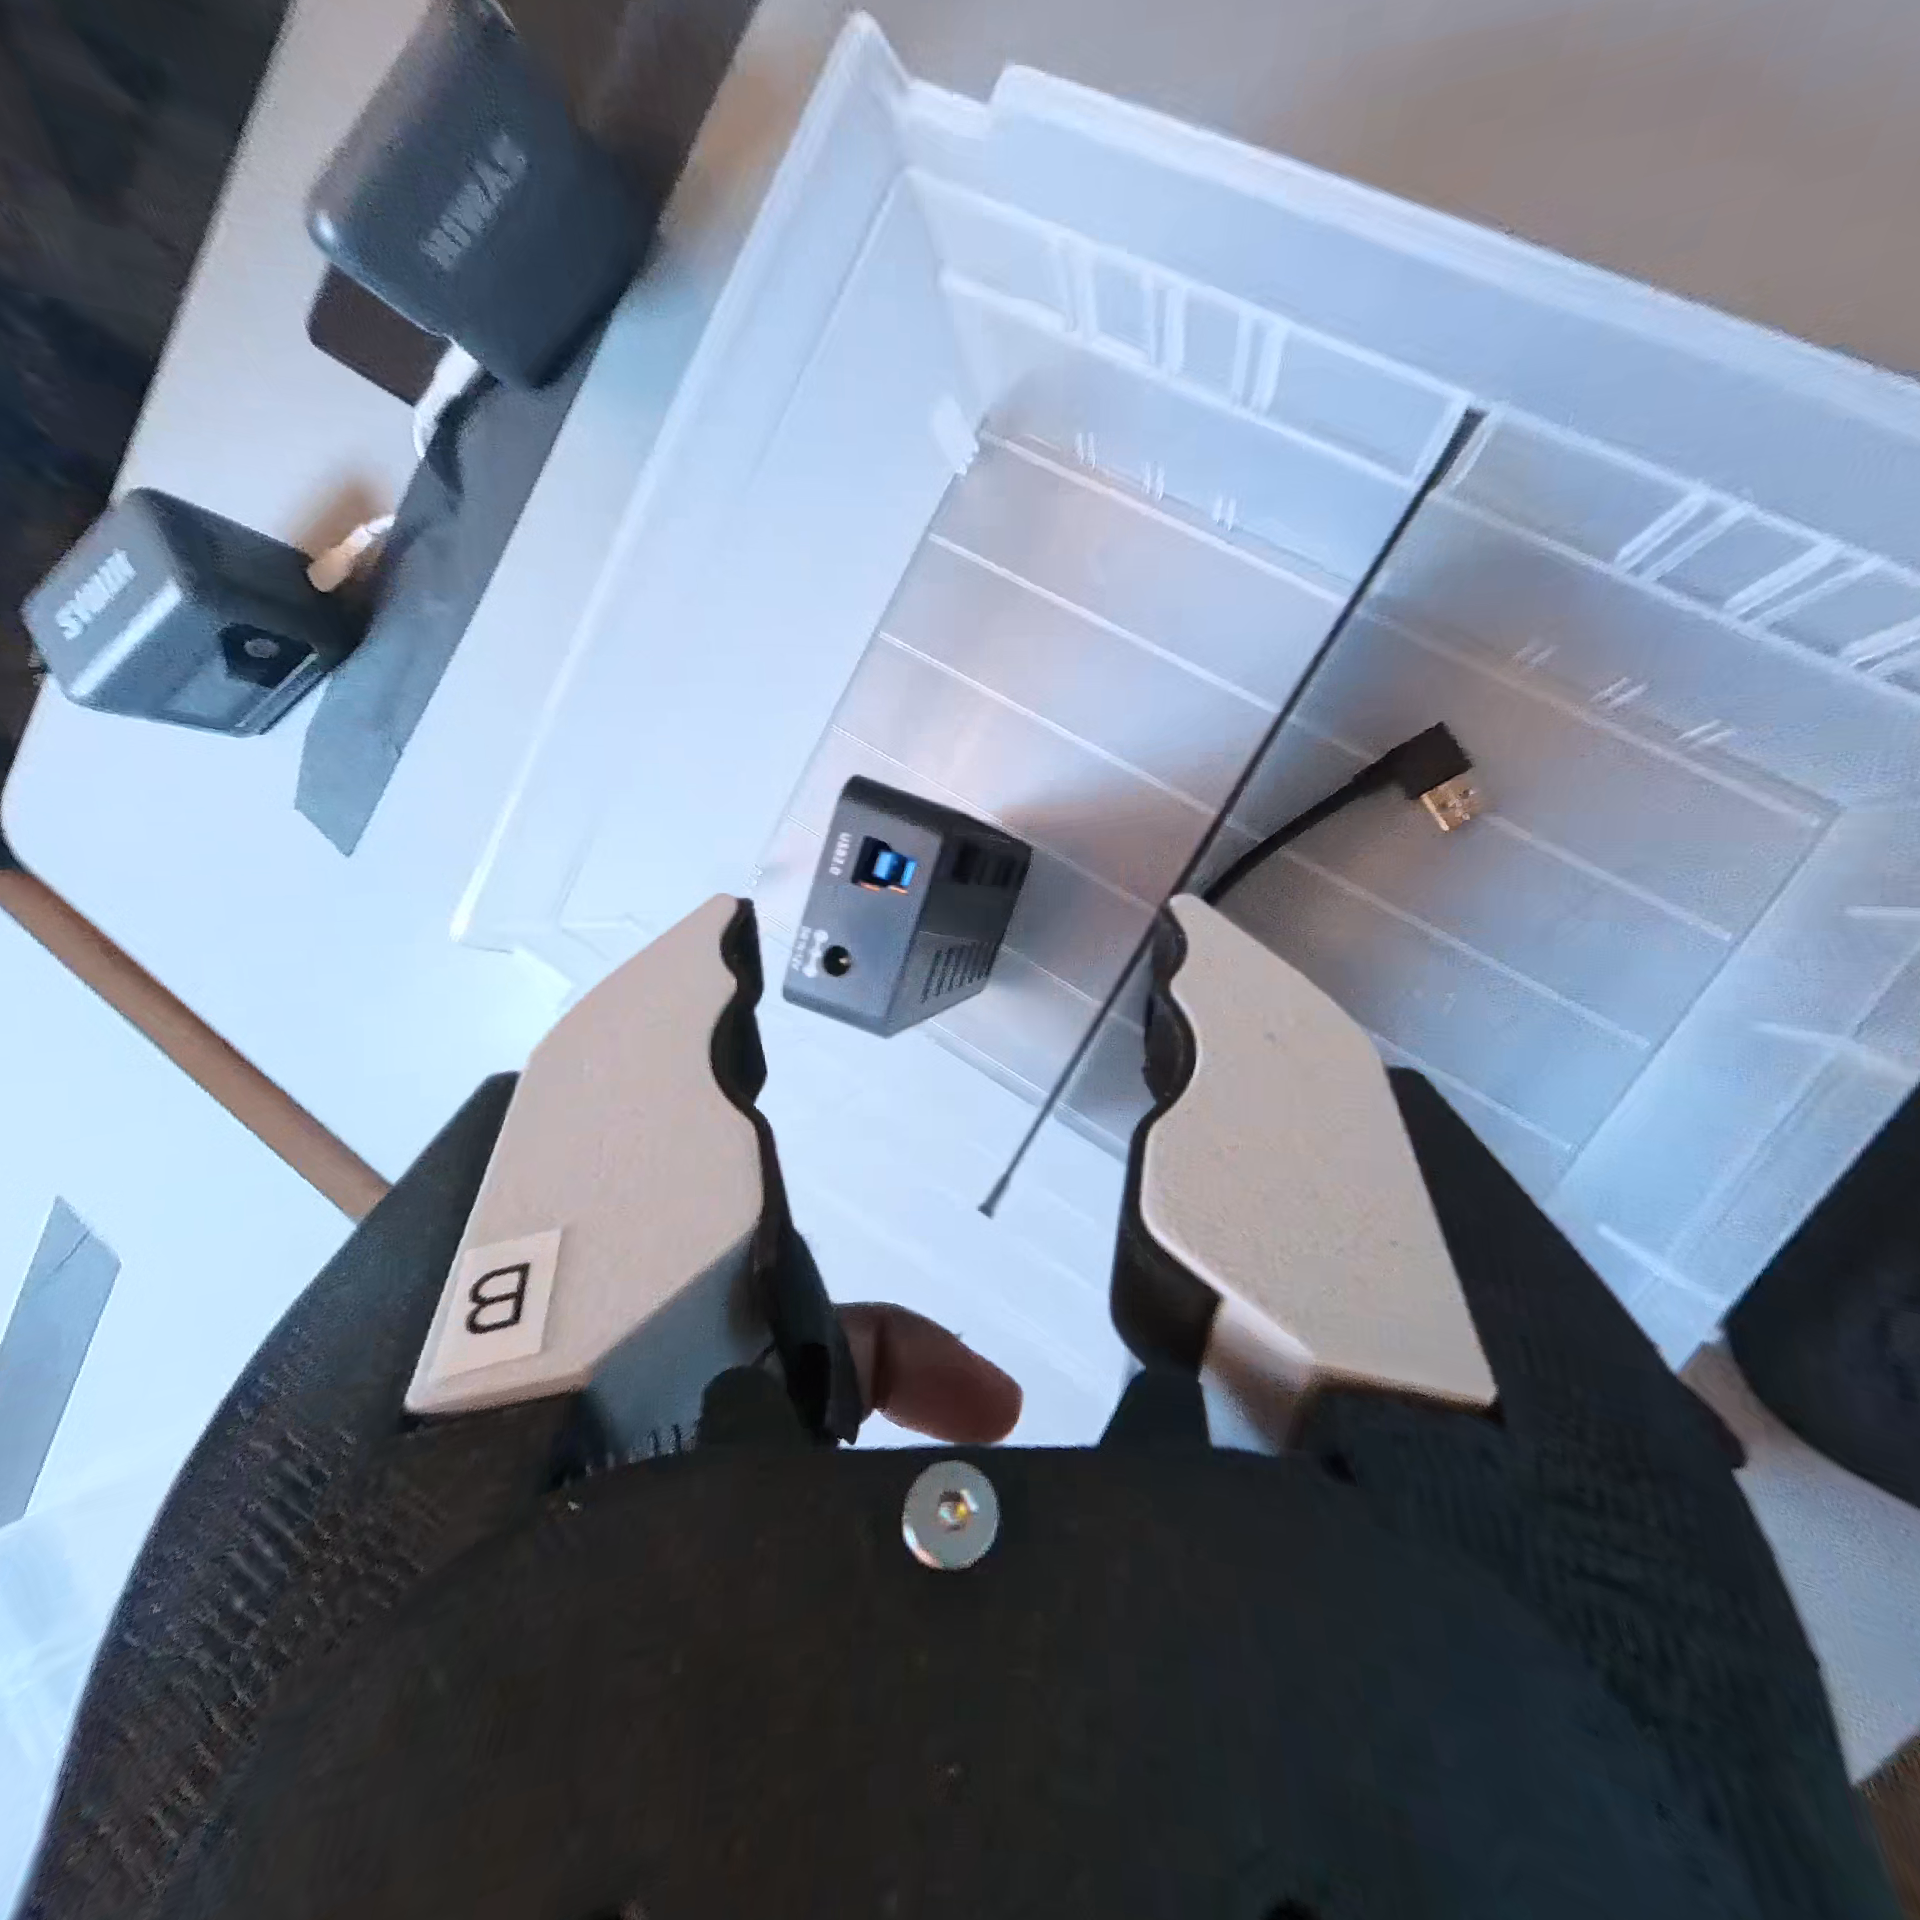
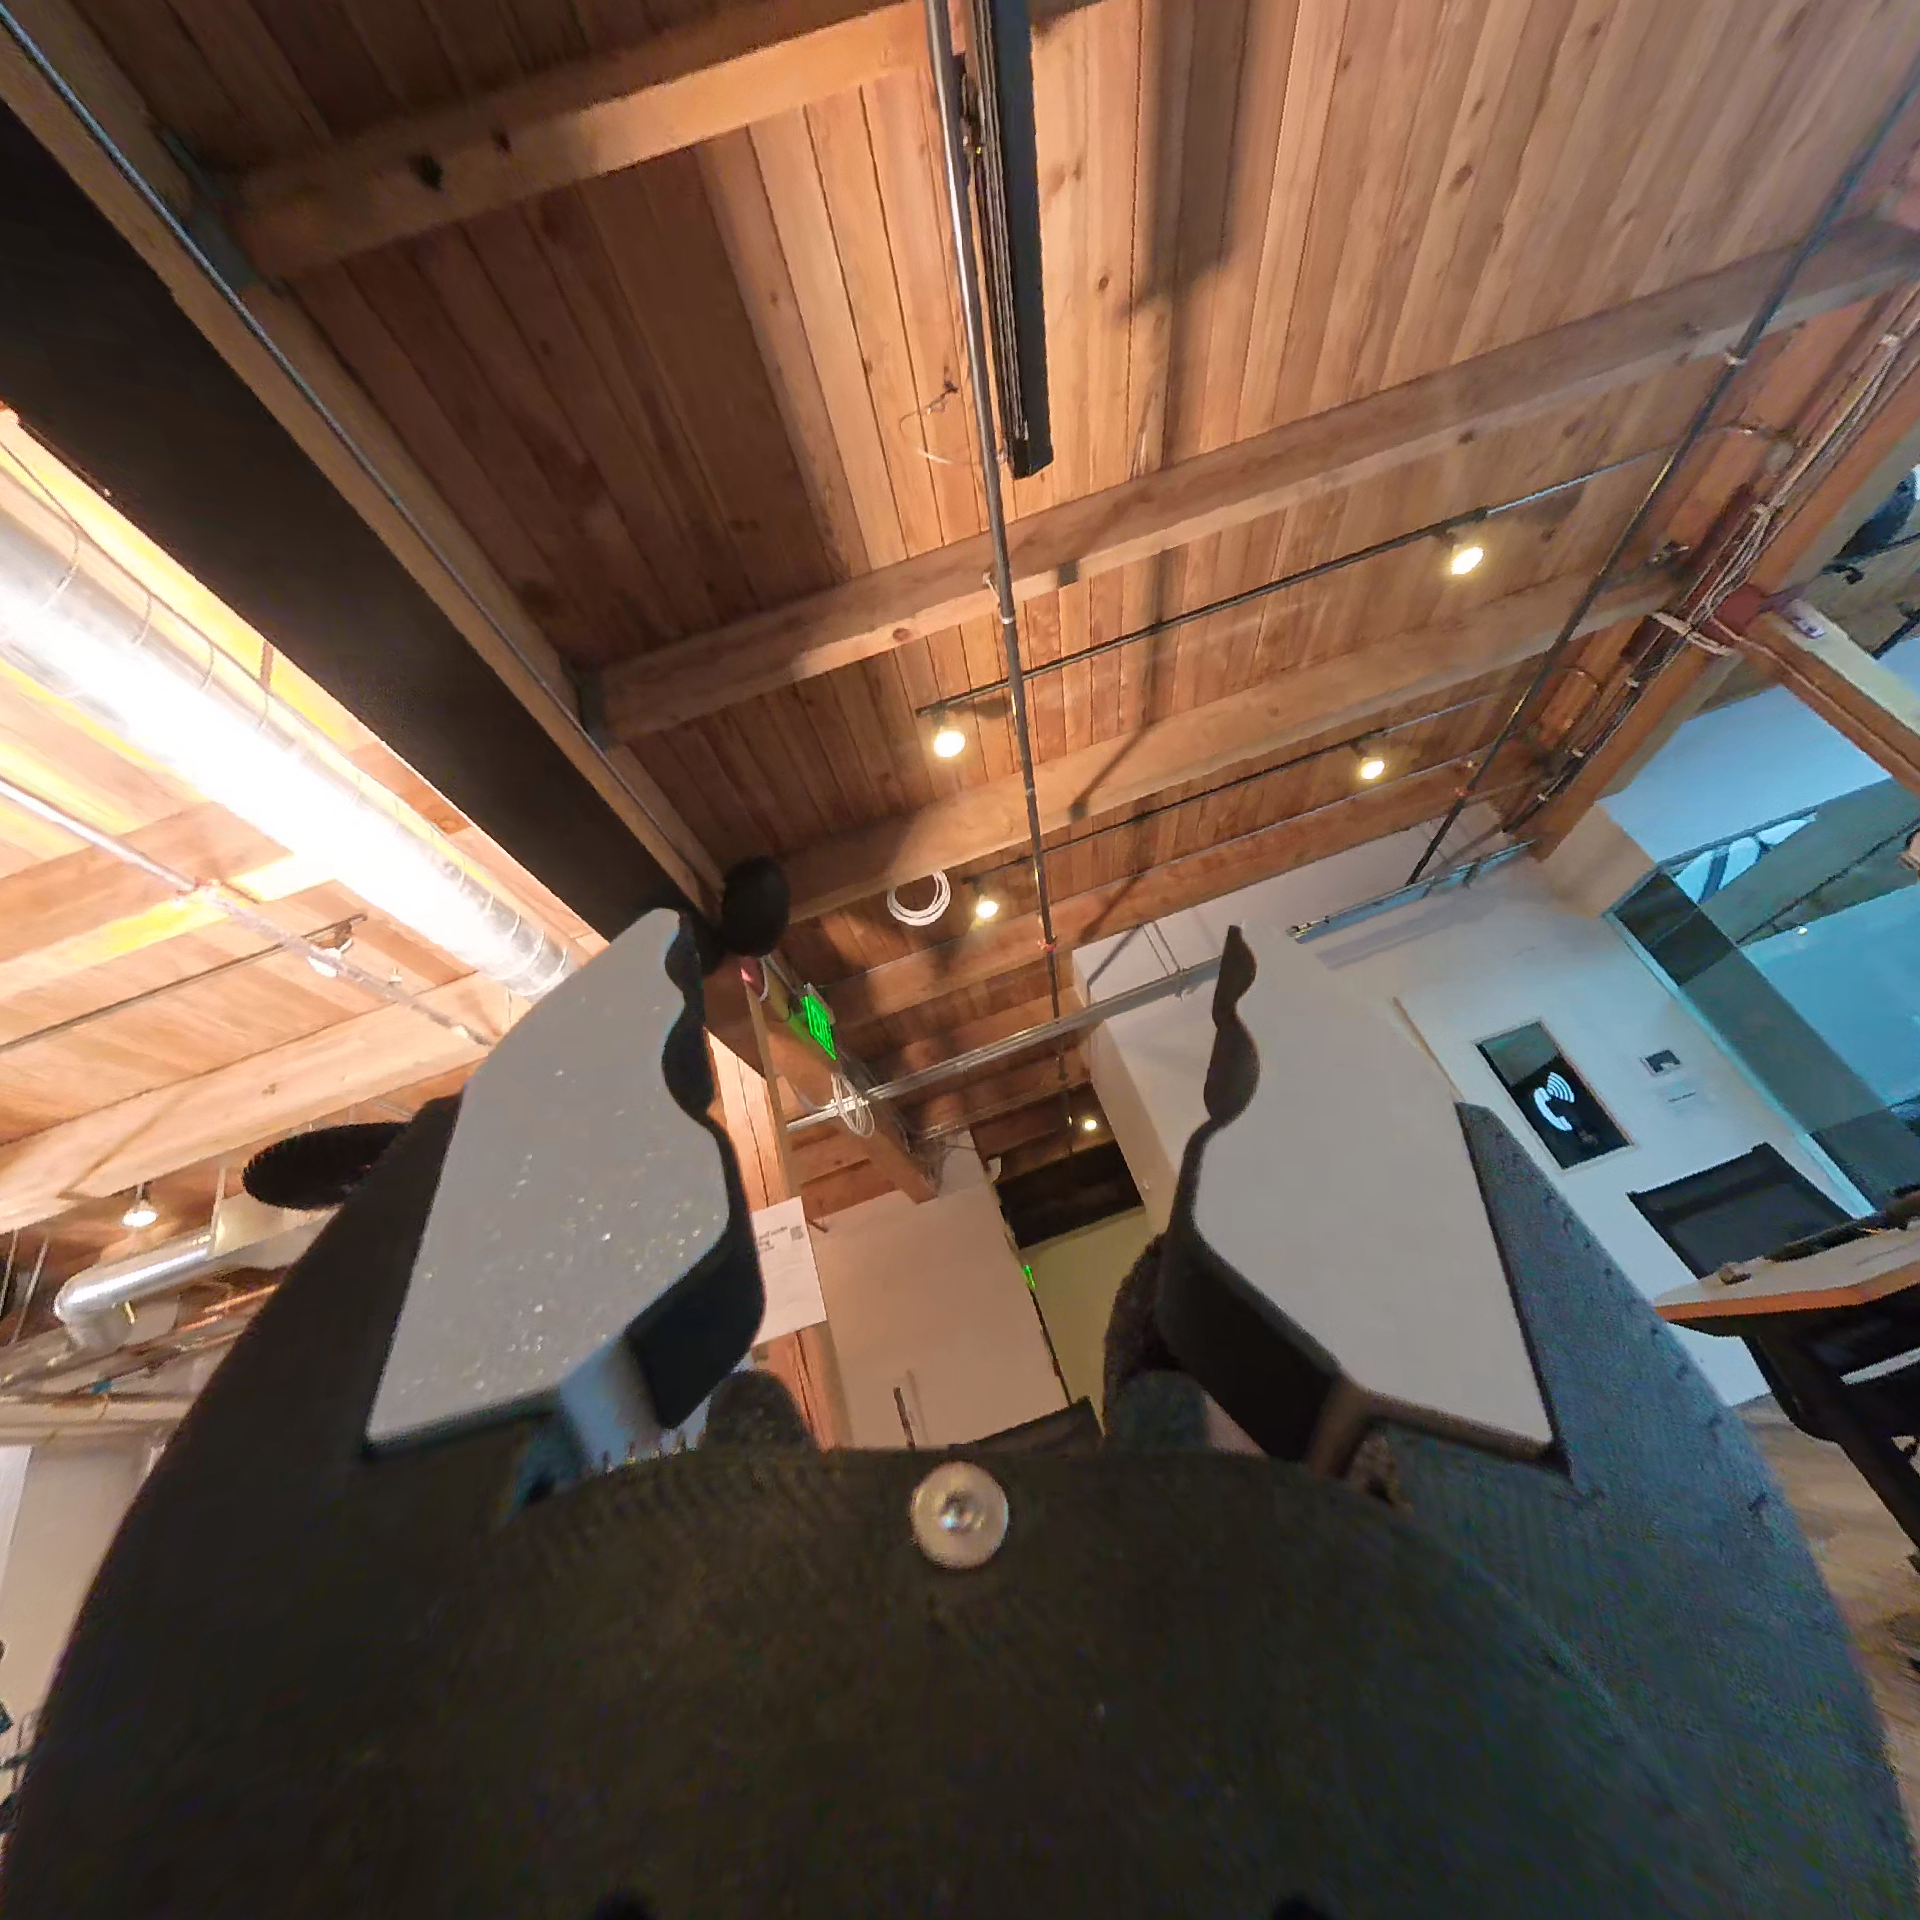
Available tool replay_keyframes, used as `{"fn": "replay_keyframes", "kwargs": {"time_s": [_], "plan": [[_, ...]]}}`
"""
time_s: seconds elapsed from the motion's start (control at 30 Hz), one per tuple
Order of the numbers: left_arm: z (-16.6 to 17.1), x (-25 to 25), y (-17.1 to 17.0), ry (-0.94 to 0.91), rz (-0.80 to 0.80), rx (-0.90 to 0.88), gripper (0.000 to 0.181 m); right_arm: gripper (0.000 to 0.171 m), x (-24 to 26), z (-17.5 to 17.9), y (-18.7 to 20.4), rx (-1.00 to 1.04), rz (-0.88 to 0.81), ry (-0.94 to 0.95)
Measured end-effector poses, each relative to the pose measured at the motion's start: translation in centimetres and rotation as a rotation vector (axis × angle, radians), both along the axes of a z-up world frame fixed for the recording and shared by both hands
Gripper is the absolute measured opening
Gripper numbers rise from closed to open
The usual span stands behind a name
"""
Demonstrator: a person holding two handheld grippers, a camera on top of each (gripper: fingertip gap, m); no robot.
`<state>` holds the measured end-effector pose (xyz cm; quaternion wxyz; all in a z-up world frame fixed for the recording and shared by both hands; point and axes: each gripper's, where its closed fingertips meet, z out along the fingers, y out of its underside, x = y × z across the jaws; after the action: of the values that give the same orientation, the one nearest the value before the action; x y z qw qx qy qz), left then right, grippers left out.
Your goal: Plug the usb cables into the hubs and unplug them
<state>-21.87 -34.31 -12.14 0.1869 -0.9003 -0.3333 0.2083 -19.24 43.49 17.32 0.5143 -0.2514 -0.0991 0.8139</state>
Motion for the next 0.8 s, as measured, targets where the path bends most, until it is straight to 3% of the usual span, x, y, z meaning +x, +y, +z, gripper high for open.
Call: {"fn": "replay_keyframes", "kwargs": {"time_s": [0.03, 0.1, 0.2, 0.23, 0.3, 0.43, 0.53, 0.63, 0.8], "plan": [[-0.5, -0.3, -0.2, -0.031, -0.008, 0.008, 0.07, 0.094, 0.2, 0.0, 0.1, -0.004, 0.001, 0.005], [-1.9, -0.7, -0.8, -0.129, -0.007, 0.007, 0.067, 0.093, 0.3, 0.0, 0.2, -0.003, -0.006, 0.007], [-3.7, -1.2, -2.1, -0.202, 0.009, -0.059, 0.031, 0.092, -0.1, 0.0, -0.1, 0.009, -0.015, -0.007], [-3.6, -1.2, -2.0, -0.214, 0.003, -0.058, 0.029, 0.092, -0.3, 0.0, -0.2, 0.012, -0.015, -0.013], [-2.5, -1.2, -1.6, -0.208, 0.01, -0.023, 0.028, 0.09, -0.6, 0.0, -0.5, 0.021, -0.008, -0.021], [2.7, -1.7, 0.6, -0.146, 0.008, 0.079, 0.028, 0.068, -1.6, 0.6, -4.2, 0.135, 0.104, -0.038], [6.6, -1.7, 4.0, -0.151, -0.024, 0.17, 0.028, 0.058, -3.1, 0.6, -9.5, 0.301, 0.238, -0.106], [8.9, -0.8, 8.9, -0.158, -0.164, 0.214, 0.027, 0.054, -4.9, -1.0, -16.5, 0.54, 0.389, -0.241], [8.6, 0.8, 17.7, -0.268, -0.412, 0.191, 0.028, 0.06, -2.9, -8.4, -31.2, 1.135, 0.852, -0.393]]}}
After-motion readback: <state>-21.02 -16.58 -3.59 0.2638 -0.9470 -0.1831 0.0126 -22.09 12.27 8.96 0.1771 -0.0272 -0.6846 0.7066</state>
